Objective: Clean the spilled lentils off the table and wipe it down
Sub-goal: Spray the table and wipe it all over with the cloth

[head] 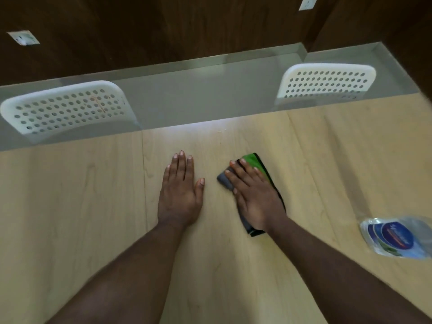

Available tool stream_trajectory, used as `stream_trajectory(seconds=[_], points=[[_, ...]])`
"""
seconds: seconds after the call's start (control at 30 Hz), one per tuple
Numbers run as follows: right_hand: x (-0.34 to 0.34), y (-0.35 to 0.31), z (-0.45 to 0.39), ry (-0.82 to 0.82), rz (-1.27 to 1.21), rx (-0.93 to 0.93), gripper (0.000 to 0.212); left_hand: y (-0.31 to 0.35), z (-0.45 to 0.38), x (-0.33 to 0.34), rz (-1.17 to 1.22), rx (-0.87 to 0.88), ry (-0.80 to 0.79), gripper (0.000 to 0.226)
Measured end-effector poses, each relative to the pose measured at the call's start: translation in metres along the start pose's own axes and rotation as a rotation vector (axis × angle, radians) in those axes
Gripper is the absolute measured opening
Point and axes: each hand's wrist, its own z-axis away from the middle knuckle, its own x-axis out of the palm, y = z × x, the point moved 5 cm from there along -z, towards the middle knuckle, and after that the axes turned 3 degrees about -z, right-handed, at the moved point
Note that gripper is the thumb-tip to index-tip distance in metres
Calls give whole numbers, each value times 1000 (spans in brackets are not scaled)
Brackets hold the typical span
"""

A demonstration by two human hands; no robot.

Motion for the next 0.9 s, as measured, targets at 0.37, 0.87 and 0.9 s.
stream_trajectory(seconds=[0.37, 0.87, 0.9], points=[[-16, 27, -142, 141, 20, 248, 57, -1, 0, 4, 27, 6, 11, 73], [-21, 38, -142, 133, 25, 257, 57, -1, -2, 6, 21, 3, 11, 74], [-19, 28, -154, 130, 34, 244, 57, -2, -1, 6, 21, 1, 8, 75]])
